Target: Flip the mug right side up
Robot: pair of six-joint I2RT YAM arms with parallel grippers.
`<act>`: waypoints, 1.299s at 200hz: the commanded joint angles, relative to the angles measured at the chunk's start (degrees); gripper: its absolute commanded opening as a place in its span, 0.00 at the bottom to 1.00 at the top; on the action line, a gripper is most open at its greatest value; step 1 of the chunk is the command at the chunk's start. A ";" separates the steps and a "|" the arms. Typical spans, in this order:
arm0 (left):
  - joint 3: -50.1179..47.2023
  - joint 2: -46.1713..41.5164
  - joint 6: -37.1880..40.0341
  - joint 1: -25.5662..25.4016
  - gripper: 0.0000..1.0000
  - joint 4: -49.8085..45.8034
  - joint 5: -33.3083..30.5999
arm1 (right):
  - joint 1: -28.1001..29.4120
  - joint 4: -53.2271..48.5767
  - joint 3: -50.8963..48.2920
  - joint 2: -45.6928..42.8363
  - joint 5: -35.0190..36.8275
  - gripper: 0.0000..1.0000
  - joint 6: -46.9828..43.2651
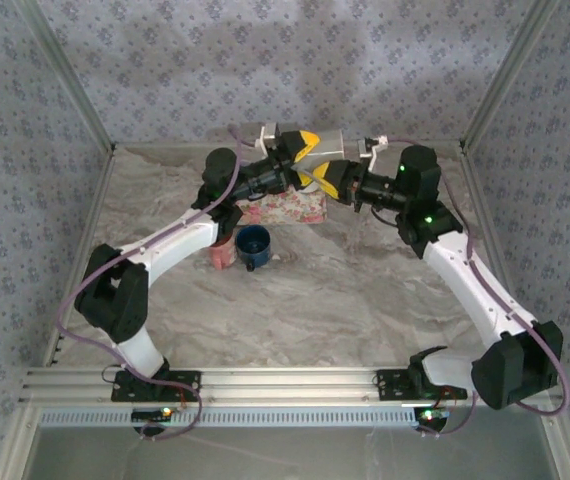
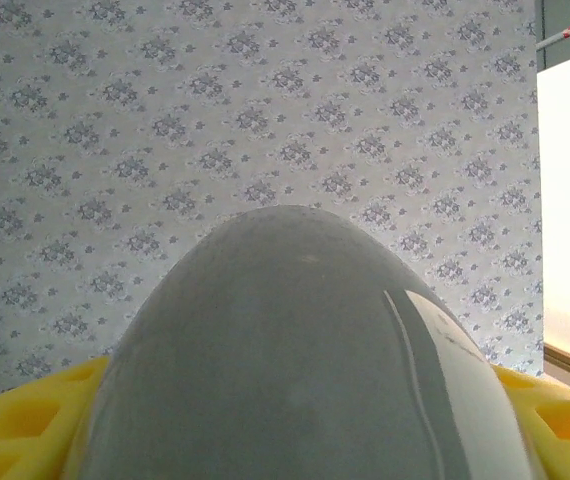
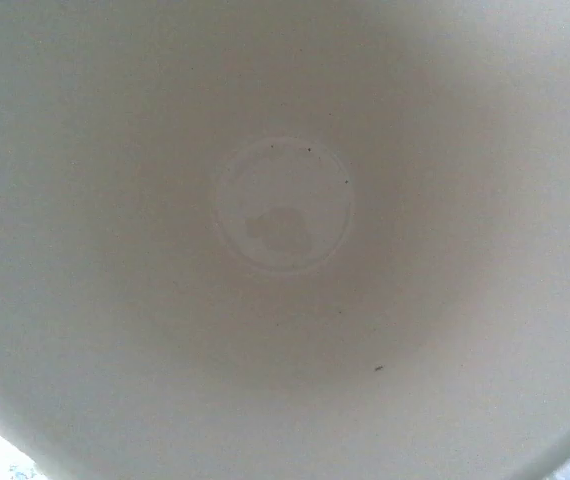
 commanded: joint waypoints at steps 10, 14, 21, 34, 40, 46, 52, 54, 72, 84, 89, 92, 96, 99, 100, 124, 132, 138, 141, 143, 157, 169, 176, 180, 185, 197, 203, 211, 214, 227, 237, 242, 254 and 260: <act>-1.30 -3.31 2.18 -1.83 0.44 -0.02 3.21 | 1.02 0.81 -0.81 -0.80 -1.79 0.00 -4.97; -1.51 -3.47 2.30 -1.83 0.47 -0.03 3.09 | 1.08 0.98 -0.81 -0.82 -1.82 0.00 -4.91; -1.82 -3.72 2.59 -1.84 0.53 -0.24 2.93 | 1.10 1.17 -0.73 -0.90 -1.88 0.00 -4.91; -1.93 -4.04 3.08 -1.90 0.60 -1.18 2.94 | 1.05 1.53 -0.72 -0.90 -1.97 0.00 -5.03; -1.89 -4.06 3.35 -1.87 0.62 -1.41 2.93 | 1.04 1.54 -0.64 -0.88 -2.05 0.00 -5.07; -1.93 -4.21 3.44 -1.91 0.65 -1.61 2.80 | 1.08 1.62 -0.66 -0.89 -2.06 0.00 -5.12; -2.09 -4.17 3.45 -1.85 0.68 -1.50 2.72 | 1.02 1.71 -0.64 -1.04 -1.97 0.00 -5.13; -2.10 -4.08 3.38 -1.87 0.70 -1.41 2.71 | 1.02 1.78 -0.64 -1.05 -1.97 0.00 -5.11; -2.45 -4.02 2.93 -1.74 0.82 -1.06 2.58 | 0.80 1.23 -0.63 -1.49 -1.49 0.00 -5.56; -2.88 -4.16 3.37 -1.61 0.89 -1.60 2.28 | 0.59 0.78 -0.72 -1.81 -1.27 0.00 -5.92; -3.04 -4.31 3.62 -1.52 0.92 -1.97 2.16 | 0.36 0.46 -0.72 -1.93 -1.27 0.00 -6.05; -3.15 -4.38 3.89 -1.53 0.94 -2.27 2.10 | 0.24 0.34 -0.77 -1.99 -1.29 0.00 -6.17; -3.26 -4.53 4.19 -1.40 0.99 -2.77 1.95 | 0.06 0.04 -0.81 -2.17 -1.23 0.00 -6.29; -3.40 -4.70 4.54 -1.32 0.99 -3.28 1.92 | -0.08 -0.14 -0.79 -2.27 -1.19 0.00 -6.54; -3.41 -4.68 4.61 -1.31 0.99 -3.41 1.88 | -0.10 -0.18 -0.84 -2.32 -1.18 0.00 -6.60; -3.54 -5.95 7.77 -0.31 0.99 -8.16 1.67 | -1.22 -1.95 -1.31 -3.33 -0.82 0.00 -7.95; -3.52 -6.59 9.44 0.23 1.00 -10.19 1.61 | -1.70 -2.46 -1.50 -3.58 -0.66 0.00 -8.23; -3.54 -7.24 10.70 0.59 1.00 -12.64 1.28 | -1.99 -2.81 -1.60 -3.77 -0.65 0.00 -8.51; -3.59 -7.60 11.64 0.79 1.00 -13.82 1.08 | -2.12 -3.05 -1.67 -3.85 -0.59 0.00 -8.64; -3.60 -7.93 12.20 0.94 0.99 -14.77 0.90 | -2.21 -3.21 -1.68 -3.93 -0.57 0.00 -8.81; -3.30 -9.63 15.93 1.99 1.00 -20.51 0.31 | -2.70 -5.31 -1.51 -4.30 -0.66 0.00 -10.36; -3.11 -11.00 18.59 2.93 1.00 -24.71 -0.19 | -2.84 -8.39 -1.00 -4.79 -0.29 0.00 -12.65; -2.94 -11.99 20.38 3.46 1.00 -27.30 -0.84 | -2.85 -10.10 -0.90 -5.32 0.36 0.00 -14.01; -2.79 -12.58 21.65 3.74 1.00 -29.29 -1.41 | -2.86 -10.93 -0.90 -5.76 0.67 0.00 -14.87; -2.52 -13.38 23.37 4.02 1.00 -31.81 -2.22 | -3.01 -12.02 -0.90 -6.15 1.14 0.00 -15.72; -1.52 -15.37 28.47 4.66 1.00 -40.01 -4.90 | -3.35 -14.60 -0.92 -7.35 2.67 0.00 -17.82; -0.73 -16.18 31.15 4.97 1.00 -45.10 -6.71 | -3.47 -16.36 -0.69 -7.87 3.64 0.00 -19.19; 0.19 -17.58 34.87 5.29 1.00 -51.32 -9.60 | -3.68 -19.61 0.10 -8.63 5.53 0.00 -21.62; 0.48 -18.11 36.10 5.38 1.00 -53.51 -10.84 | -3.70 -21.00 0.50 -8.88 6.45 0.00 -22.43; 1.90 -20.09 40.65 5.93 1.00 -62.33 -16.01 | -3.65 -27.04 2.18 -9.59 10.39 0.00 -26.60; 2.64 -21.89 42.86 6.58 1.00 -67.47 -19.61 | -3.31 -31.97 2.96 -10.05 13.45 0.00 -30.46; 3.11 -22.70 43.86 7.01 1.00 -69.68 -21.41 | -2.97 -34.18 2.95 -10.26 15.04 0.00 -32.21; 4.51 -24.66 46.71 7.66 1.00 -74.21 -24.66 | -1.53 -39.12 5.50 -10.23 19.80 0.00 -37.51; 5.58 -25.33 48.33 7.83 1.00 -76.75 -26.56 | -0.17 -42.25 6.16 -9.97 22.80 0.00 -40.34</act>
